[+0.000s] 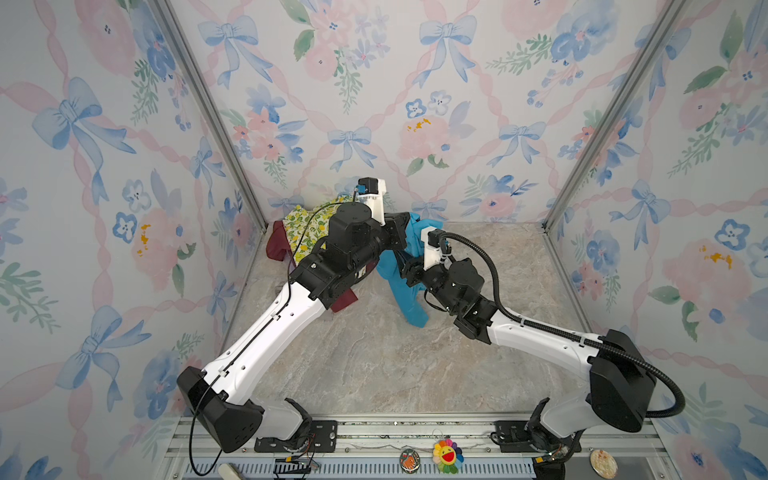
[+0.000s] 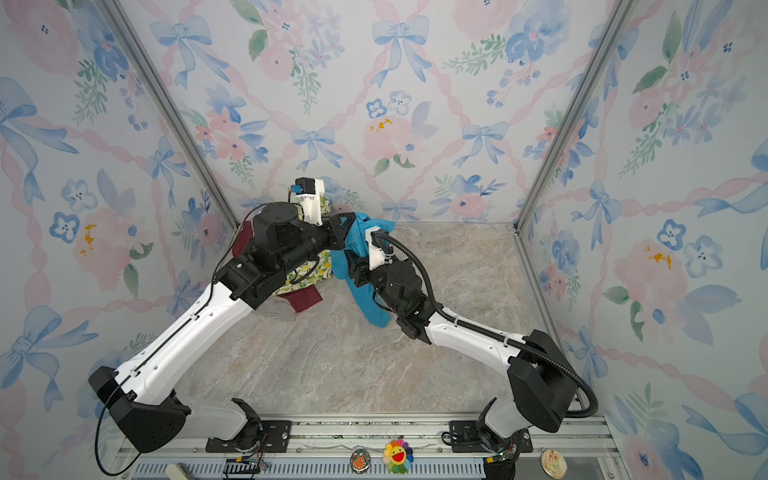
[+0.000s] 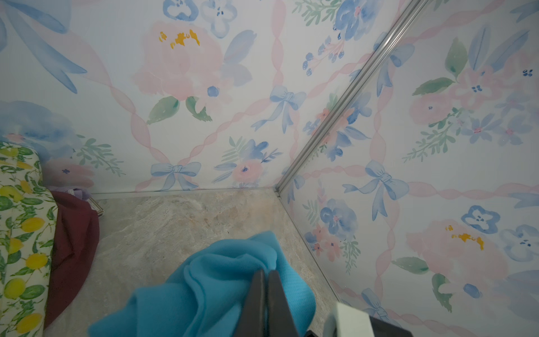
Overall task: Pick out a specific cloth from the pile
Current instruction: 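Bring the turquoise cloth to the right gripper and grasp it there, then carry the cloth away with the right gripper while the left gripper draws back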
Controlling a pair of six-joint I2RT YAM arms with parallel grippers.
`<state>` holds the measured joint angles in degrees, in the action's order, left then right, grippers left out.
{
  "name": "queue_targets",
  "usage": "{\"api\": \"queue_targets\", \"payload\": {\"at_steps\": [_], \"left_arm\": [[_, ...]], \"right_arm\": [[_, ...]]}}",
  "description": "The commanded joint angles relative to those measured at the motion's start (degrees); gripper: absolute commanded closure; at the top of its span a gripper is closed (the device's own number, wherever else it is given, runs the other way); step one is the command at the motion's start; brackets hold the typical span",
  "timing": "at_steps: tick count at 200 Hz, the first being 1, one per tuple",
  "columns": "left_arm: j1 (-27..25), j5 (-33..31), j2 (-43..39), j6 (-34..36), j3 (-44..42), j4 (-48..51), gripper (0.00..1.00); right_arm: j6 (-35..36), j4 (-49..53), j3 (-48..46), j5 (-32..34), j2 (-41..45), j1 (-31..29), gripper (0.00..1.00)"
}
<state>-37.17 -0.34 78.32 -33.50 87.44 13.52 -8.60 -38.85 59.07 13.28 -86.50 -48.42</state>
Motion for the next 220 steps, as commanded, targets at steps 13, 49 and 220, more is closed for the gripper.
{"api": "queue_targets", "payload": {"at_steps": [13, 49, 220], "left_arm": [[-0.4, 2.19, -3.66, 0.69, -3.94, -1.22, 1.0], [-0.33, 1.19, -5.9, 1.47, -7.28, -1.3, 1.0], [0.16, 5.71, -5.74, 10.07, -13.95, -2.36, 0.07]], "right_arm": [[0.27, -6.69, -0.68, 2.49, 1.95, 0.73, 1.0], [1.1, -4.76, -0.52, 2.98, 4.41, 1.05, 1.0], [-0.19, 20.23, 7.72, 3.07, 13.3, 11.74, 1.0]]}}
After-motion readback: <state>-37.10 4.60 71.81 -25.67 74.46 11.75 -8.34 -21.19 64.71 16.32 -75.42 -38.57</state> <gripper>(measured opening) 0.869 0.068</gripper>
